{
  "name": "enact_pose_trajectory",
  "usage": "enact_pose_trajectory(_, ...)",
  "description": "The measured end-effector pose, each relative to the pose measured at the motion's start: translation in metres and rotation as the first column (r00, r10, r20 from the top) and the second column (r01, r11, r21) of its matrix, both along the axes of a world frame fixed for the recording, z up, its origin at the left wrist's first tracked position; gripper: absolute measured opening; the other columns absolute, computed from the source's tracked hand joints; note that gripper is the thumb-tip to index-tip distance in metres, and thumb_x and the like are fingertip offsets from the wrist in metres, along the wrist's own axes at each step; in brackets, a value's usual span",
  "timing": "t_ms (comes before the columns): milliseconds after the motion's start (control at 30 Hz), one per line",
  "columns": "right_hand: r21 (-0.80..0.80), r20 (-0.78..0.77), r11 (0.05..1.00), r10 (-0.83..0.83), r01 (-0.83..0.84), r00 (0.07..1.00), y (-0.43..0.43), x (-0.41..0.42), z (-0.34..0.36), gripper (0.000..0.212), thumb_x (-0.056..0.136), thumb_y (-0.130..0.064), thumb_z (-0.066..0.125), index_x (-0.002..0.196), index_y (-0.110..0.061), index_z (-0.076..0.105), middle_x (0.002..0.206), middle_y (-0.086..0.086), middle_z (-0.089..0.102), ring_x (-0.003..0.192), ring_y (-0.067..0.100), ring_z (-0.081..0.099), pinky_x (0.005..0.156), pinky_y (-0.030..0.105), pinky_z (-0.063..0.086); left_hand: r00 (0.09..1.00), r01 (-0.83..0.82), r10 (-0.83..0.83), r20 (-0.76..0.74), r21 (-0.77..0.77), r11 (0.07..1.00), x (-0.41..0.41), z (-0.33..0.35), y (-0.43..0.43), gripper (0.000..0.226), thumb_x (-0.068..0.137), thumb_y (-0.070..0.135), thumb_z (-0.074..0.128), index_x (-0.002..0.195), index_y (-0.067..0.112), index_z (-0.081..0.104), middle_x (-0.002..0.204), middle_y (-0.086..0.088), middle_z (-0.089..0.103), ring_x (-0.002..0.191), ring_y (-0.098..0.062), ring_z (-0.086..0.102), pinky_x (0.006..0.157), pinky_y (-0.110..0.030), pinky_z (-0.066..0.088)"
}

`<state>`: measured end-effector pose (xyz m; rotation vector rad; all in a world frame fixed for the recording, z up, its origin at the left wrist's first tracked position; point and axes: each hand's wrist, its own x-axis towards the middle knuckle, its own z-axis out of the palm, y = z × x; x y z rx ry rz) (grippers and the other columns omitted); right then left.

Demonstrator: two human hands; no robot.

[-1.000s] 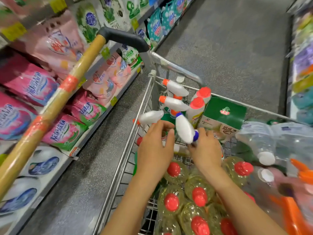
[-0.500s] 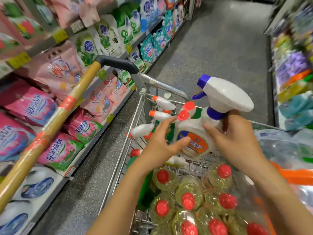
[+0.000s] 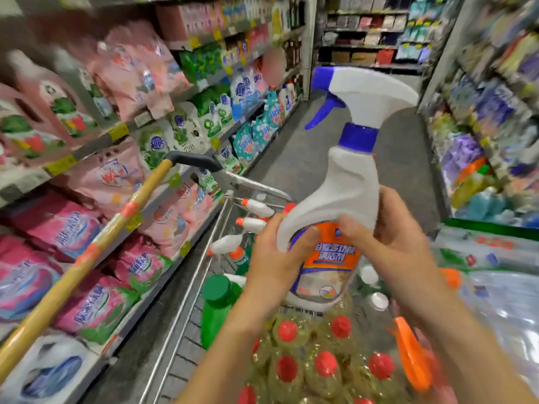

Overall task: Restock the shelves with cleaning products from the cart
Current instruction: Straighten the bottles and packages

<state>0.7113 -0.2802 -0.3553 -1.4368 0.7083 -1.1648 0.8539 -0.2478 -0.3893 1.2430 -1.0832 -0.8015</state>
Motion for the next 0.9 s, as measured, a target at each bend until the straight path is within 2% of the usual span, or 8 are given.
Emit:
enact_pose_trajectory(100,-0.002,0.04,0.999,-0.052,0.052,0.998,0.039,-0.027,-0.013,0.042,0.078,-0.028,0.067,0.117,-0.018,0.056,0.102,-0.003,0.071,0.092,0.008,0.069,0.071,0.016,0.053,1.0,-0.018,0.018,0.0,-0.011,1.0,-0.032,0.016,0.024,0.066,0.063,0.058,0.06,0.108,0.01,0.063,0.101,-0.012,0.071,0.096,-0.027,0.068,0.087,-0.047,0.053)
enact_pose_trajectory(233,-0.032,0.071,0.99,-0.135,0.138,0.988,0.075,-0.081,-0.007,0.039,0.075,-0.032,0.066,0.112,-0.021,0.058,0.099,-0.005,0.072,0.089,0.006,0.069,0.069,0.015,0.053,0.999,0.017,-0.018,-0.027,-0.021,1.0,-0.087,0.03,0.059,0.044,0.073,0.045,0.067,0.102,0.013,0.063,0.1,-0.012,0.071,0.092,-0.024,0.069,0.081,-0.038,0.057)
enact_pose_trajectory(333,-0.064,0.085,0.982,-0.172,0.177,0.982,0.099,-0.127,0.005,0.04,0.073,-0.034,0.067,0.11,-0.02,0.06,0.099,-0.004,0.073,0.089,0.009,0.07,0.07,0.017,0.054,0.995,0.081,-0.082,-0.05,-0.032,0.996,-0.132,0.037,0.078,0.04,0.076,0.04,0.062,0.104,0.011,0.064,0.099,-0.009,0.072,0.088,-0.017,0.07,0.076,-0.029,0.057)
enact_pose_trajectory(433,-0.088,0.099,0.971,-0.215,0.223,0.972,0.12,-0.171,0.014,0.036,0.076,-0.032,0.066,0.109,-0.019,0.061,0.099,-0.002,0.073,0.089,0.01,0.069,0.07,0.017,0.053,0.982,0.143,-0.15,-0.115,-0.065,0.988,-0.178,0.041,0.087,0.036,0.076,0.041,0.068,0.1,0.015,0.064,0.097,-0.008,0.073,0.087,-0.019,0.07,0.076,-0.032,0.058)
enact_pose_trajectory(533,-0.131,0.108,0.935,-0.318,0.331,0.942,0.142,-0.219,0.021,0.026,0.082,-0.027,0.068,0.107,-0.024,0.063,0.098,-0.002,0.072,0.089,0.01,0.069,0.069,0.017,0.054,0.947,0.277,-0.29,-0.141,-0.105,0.955,-0.231,0.044,0.089,0.031,0.076,0.039,0.067,0.096,0.015,0.065,0.09,-0.003,0.074,0.081,-0.013,0.07,0.069,-0.024,0.056)
enact_pose_trajectory(633,-0.133,0.129,0.858,-0.481,0.496,0.867,0.163,-0.268,0.028,0.028,0.081,-0.034,0.068,0.108,-0.028,0.063,0.103,0.001,0.072,0.092,0.013,0.07,0.071,0.02,0.054,0.877,0.446,-0.461,-0.135,-0.129,0.886,-0.287,0.051,0.087,0.036,0.072,0.042,0.063,0.097,0.016,0.066,0.089,-0.003,0.075,0.081,-0.014,0.071,0.069,-0.024,0.057)
enact_pose_trajectory(733,-0.131,0.136,0.744,-0.641,0.655,0.755,0.186,-0.309,0.032,0.033,0.082,-0.033,0.068,0.113,-0.022,0.061,0.104,0.0,0.072,0.092,0.012,0.07,0.072,0.019,0.054,0.784,0.596,-0.61,-0.109,-0.14,0.791,-0.34,0.058,0.086,0.042,0.069,0.044,0.062,0.097,0.013,0.066,0.083,0.002,0.075,0.075,-0.009,0.07,0.064,-0.02,0.055)
enact_pose_trajectory(900,-0.116,0.118,0.499,-0.852,0.859,0.511,0.228,-0.358,0.039,0.033,0.082,-0.027,0.066,0.112,-0.017,0.06,0.101,-0.001,0.073,0.091,0.01,0.07,0.073,0.02,0.054,0.549,0.815,-0.825,-0.135,-0.131,0.564,-0.414,0.061,0.095,0.037,0.076,0.044,0.068,0.099,0.015,0.066,0.091,-0.003,0.075,0.081,-0.015,0.071,0.068,-0.026,0.057)
